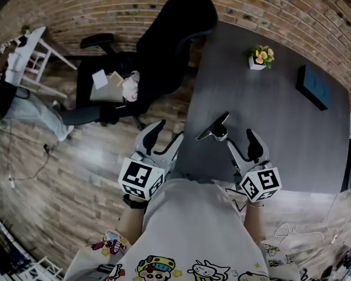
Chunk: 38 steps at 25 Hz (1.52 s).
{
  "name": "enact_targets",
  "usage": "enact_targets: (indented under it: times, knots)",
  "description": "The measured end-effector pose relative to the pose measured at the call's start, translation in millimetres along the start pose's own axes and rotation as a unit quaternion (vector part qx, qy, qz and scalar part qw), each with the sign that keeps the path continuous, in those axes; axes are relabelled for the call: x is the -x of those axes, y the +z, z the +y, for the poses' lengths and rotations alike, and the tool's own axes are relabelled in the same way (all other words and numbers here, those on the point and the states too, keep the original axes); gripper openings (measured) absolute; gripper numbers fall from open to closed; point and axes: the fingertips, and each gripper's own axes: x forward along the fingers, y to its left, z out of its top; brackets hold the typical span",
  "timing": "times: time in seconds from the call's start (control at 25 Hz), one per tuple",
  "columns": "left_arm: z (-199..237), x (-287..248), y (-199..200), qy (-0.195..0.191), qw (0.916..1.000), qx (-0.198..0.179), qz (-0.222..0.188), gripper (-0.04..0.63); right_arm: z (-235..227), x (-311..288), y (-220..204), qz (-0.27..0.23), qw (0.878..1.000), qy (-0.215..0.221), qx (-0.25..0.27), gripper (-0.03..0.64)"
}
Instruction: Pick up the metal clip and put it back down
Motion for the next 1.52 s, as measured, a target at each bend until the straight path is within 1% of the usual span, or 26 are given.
enact_targets:
  times: [0.12, 0.36, 0.56, 0.72, 1.04, 1.52]
  knots:
    - [1, -6, -5, -0.027, 0.9996, -0.002, 0.011, 0.236, -1, 1, -5, 0.001, 1.0, -0.025, -0.001, 0.325]
    - [-2, -15, -12, -0.075, 0.9967, -0.008, 0.031, 0.235, 4, 6, -11, 0.0, 0.998, -0.056, -0.004, 0.328]
    - [-7, -23, -15, -0.093, 0.9949, -0.01, 0.039, 0.235, 3, 7, -24, 0.02, 0.998, -0.061, -0.003, 0.339]
    - [-10, -29, -18, -0.094, 0.9946, -0.008, 0.044, 0.236, -3, 2, -34, 0.039, 0.998, -0.051, 0.001, 0.35]
    - [-16, -40, -31, -0.085, 0.9942, 0.01, 0.065, 0.235, -14, -12, -57, 0.092, 0.996, -0.012, 0.01, 0.36]
    - [-27, -52, -65, -0.081, 0.992, 0.04, 0.089, 0.235, -24, -42, -103, 0.16, 0.986, 0.035, 0.031, 0.367]
